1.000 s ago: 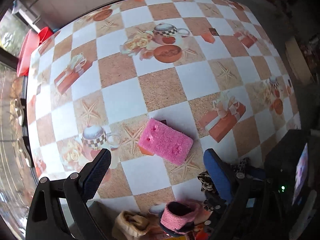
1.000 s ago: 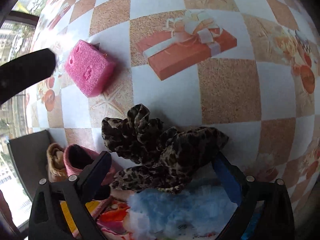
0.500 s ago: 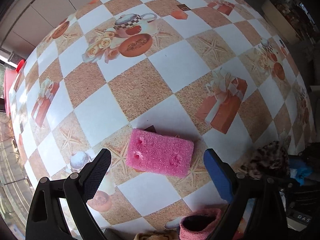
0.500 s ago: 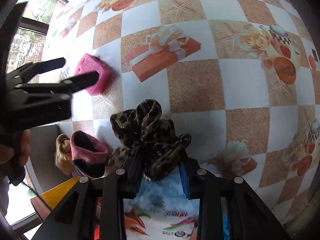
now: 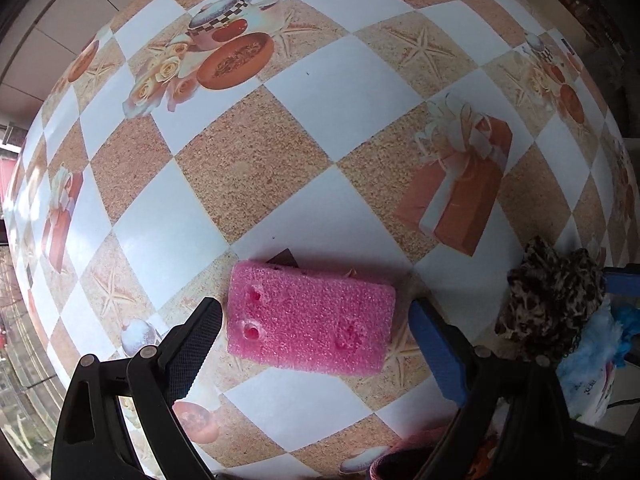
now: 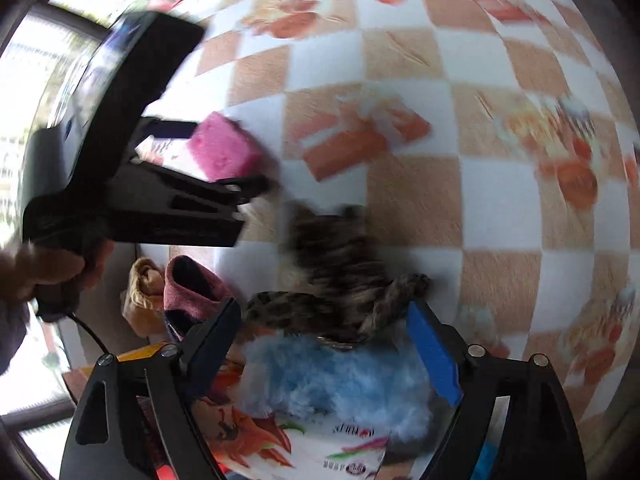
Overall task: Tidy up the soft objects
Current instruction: 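Close the left tool on the pink sponge while the right tool grips the leopard-print scrunchie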
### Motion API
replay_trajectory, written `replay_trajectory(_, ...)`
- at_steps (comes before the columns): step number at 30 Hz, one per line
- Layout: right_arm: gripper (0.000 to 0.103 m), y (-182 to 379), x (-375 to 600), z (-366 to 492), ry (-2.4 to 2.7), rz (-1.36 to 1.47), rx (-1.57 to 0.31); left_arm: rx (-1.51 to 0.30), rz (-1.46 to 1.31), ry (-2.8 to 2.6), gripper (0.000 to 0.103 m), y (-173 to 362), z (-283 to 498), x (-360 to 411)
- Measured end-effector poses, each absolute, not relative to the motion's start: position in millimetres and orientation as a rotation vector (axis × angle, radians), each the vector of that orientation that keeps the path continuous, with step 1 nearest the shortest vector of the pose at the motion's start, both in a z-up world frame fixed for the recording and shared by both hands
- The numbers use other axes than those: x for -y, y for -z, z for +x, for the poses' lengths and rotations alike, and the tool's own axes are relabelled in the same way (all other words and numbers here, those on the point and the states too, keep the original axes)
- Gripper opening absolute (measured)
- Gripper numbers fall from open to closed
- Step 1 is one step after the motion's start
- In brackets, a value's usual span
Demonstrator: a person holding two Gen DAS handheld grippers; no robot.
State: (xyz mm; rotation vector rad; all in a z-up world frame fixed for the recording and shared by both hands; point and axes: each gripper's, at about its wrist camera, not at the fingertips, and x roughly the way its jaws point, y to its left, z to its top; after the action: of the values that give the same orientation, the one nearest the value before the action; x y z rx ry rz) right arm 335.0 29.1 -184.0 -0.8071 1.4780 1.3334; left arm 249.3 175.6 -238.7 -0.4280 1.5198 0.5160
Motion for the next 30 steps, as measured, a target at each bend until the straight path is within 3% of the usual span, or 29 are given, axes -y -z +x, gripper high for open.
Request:
replay_trajectory(7, 0.084, 216, -51, 316, -1.291, -0.966, -1.415, -1.503, -0.467, -0.51, 0.096, 239, 257, -178)
replay_trajectory(8, 0.073, 220, -52, 314, -1.277, -0.975, -1.415, -1.5, -0.474, -0.51, 0.095, 240, 258, -179)
replay_trajectory(9, 0.068, 222, -52, 315, -1.256, -0.993, -1.396, -1.497, -0.479, -0.513, 0.094, 240, 257, -179)
replay_trajectory(11, 0.041, 221, -55, 314, -1.244, -1.015, -1.362, -1.489, -0.49, -0.521, 0.087, 240, 253, -179)
replay_trajectory(13, 0.032, 221, -54, 319, -1.252, -0.992, -1.393, -1.476, -0.507, -0.529, 0.074, 241, 245, -180)
replay_trajectory(14, 0.029, 219, -55, 319, -1.249, -0.977, -1.406, -1.466, -0.507, -0.532, 0.074, 239, 244, -176)
replay_trajectory(30, 0.028, 159, -7, 382, -1.216, -0.728, -1.454, -1.347, -0.602, -0.671, 0.074, 170, 220, -159)
